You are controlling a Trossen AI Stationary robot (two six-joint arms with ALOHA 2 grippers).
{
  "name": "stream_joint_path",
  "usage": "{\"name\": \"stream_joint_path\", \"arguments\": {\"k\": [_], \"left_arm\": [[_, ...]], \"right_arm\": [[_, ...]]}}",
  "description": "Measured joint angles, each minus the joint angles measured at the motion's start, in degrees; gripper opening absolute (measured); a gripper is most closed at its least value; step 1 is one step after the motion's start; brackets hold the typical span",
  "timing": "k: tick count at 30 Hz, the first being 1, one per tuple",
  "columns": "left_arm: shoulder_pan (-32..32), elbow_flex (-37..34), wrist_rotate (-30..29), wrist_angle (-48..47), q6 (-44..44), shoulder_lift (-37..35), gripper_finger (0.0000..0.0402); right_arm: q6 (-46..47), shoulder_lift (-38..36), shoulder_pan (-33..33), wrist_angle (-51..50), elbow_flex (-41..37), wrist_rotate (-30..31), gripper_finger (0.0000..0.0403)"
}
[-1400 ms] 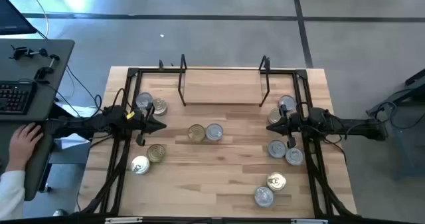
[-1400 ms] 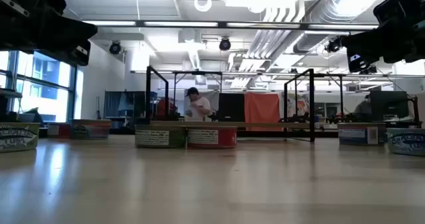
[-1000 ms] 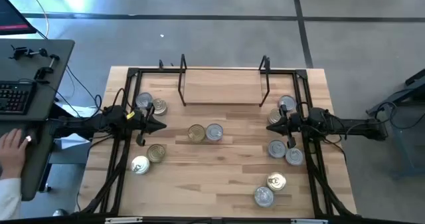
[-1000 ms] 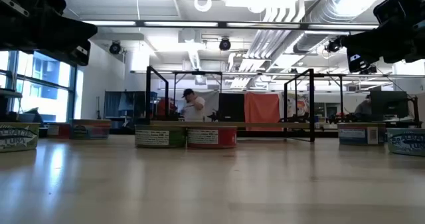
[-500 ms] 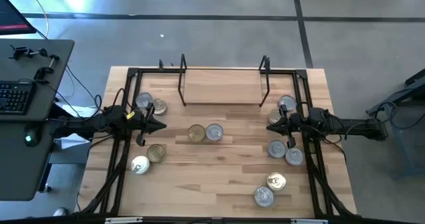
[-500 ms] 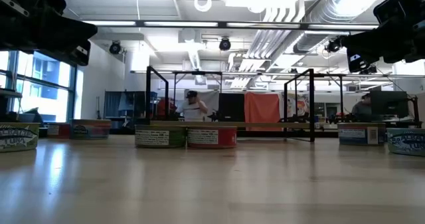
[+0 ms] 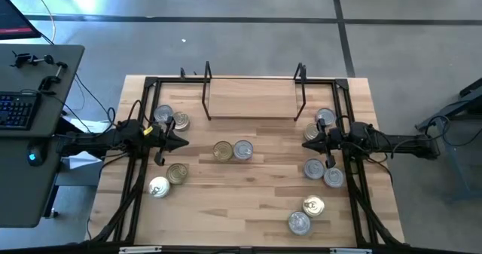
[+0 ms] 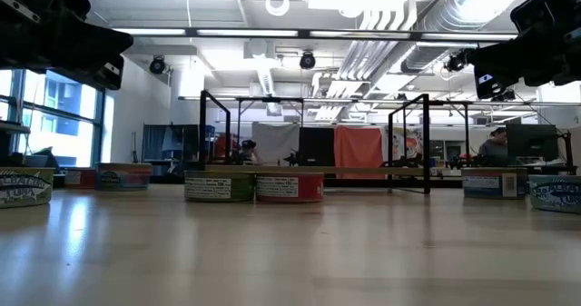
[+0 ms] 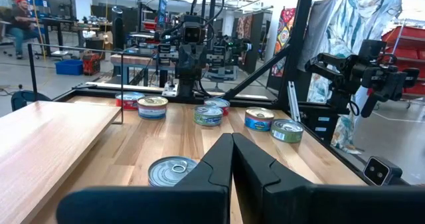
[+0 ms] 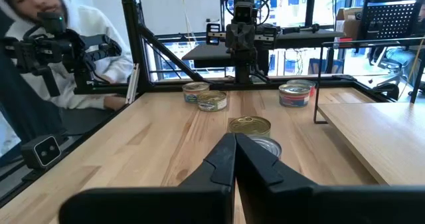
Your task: Stack canned seafood by type on shelf
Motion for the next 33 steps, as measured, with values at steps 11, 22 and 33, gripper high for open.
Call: {"name": "stream_joint_path", "arguments": {"k": [11, 22, 33], "left_arm": [[0.0, 0.0, 0.0, 0.0, 0.0, 0.01, 0.0], [0.01, 0.02, -0.02, 0.0, -0.02, 0.01, 0.0], [-4.3, 0.02, 20.2, 10.59, -10.57, 0.22, 0.0]], "right_arm": [[0.0, 0.0, 0.0, 0.01, -0.01, 0.0, 0.0], [0.01, -0.01, 0.01, 0.0, -0.01, 0.01, 0.0], [0.02, 0.0, 0.02, 0.02, 0.0, 0.01, 0.0]]}}
